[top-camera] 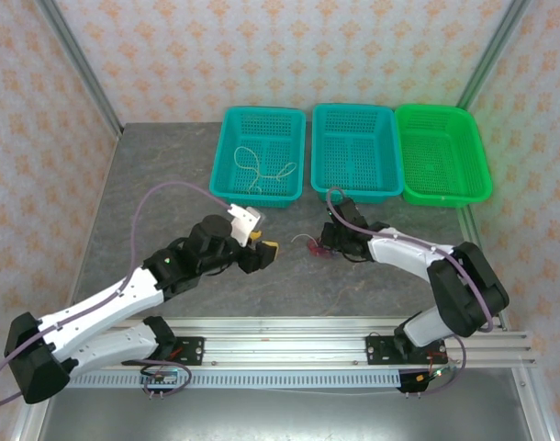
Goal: Untangle the cables
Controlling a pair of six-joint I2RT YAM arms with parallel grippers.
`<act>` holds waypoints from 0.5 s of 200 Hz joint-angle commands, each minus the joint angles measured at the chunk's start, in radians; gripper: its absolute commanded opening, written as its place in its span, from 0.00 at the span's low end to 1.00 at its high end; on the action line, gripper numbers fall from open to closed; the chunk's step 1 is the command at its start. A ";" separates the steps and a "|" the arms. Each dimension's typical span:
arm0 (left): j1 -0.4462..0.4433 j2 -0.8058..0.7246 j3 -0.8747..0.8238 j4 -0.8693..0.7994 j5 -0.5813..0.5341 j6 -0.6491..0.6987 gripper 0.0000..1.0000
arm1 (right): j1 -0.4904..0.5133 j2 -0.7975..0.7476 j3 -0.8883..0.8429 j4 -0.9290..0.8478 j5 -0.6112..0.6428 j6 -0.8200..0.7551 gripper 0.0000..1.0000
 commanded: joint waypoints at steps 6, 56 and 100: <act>0.036 0.107 0.017 -0.008 0.029 -0.045 0.61 | 0.008 -0.013 0.050 0.025 -0.243 -0.064 0.12; 0.139 0.278 0.007 0.085 0.315 -0.090 0.61 | 0.046 -0.013 0.105 -0.003 -0.375 -0.135 0.03; 0.167 0.342 -0.010 0.099 0.224 -0.117 0.48 | 0.090 -0.011 0.133 -0.012 -0.418 -0.164 0.04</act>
